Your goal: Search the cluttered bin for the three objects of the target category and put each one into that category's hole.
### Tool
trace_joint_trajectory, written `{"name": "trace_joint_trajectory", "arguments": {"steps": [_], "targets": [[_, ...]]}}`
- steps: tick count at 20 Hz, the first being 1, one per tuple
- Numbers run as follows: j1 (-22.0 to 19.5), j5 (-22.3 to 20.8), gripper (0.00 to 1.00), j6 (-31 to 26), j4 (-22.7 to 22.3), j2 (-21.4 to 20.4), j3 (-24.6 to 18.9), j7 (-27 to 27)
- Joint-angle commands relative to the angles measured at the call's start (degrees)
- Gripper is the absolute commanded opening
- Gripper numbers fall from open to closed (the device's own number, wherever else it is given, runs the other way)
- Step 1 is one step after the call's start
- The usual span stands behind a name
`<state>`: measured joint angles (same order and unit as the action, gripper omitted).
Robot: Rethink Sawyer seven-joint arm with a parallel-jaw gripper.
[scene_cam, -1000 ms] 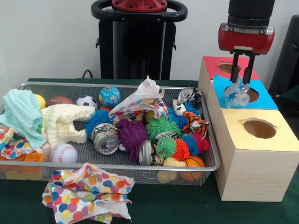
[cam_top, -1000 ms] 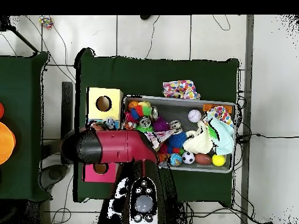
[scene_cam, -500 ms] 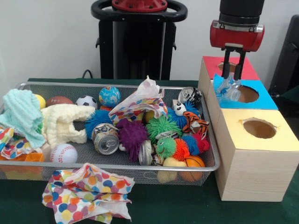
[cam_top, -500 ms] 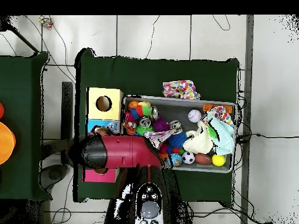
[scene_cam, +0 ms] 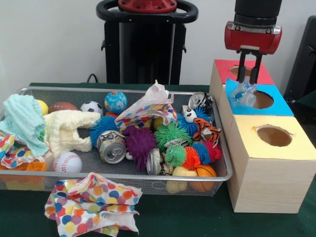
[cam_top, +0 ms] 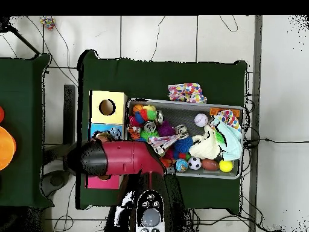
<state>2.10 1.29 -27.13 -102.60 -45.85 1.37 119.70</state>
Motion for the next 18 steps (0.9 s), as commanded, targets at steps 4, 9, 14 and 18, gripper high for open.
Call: {"name": "trace_joint_trajectory", "arguments": {"steps": [4,9,14,18], "targets": [[1.6,0.2,0.00,1.1,-6.1,2.8,-1.0,8.6],[2.0,0.6,0.00,0.6,-7.3,1.7,-1.1,8.5],[1.8,0.5,0.00,2.0,-8.0,2.1,-1.3,8.2],[2.3,0.7,0.00,1.3,-8.1,1.6,-0.9,8.5]]}}
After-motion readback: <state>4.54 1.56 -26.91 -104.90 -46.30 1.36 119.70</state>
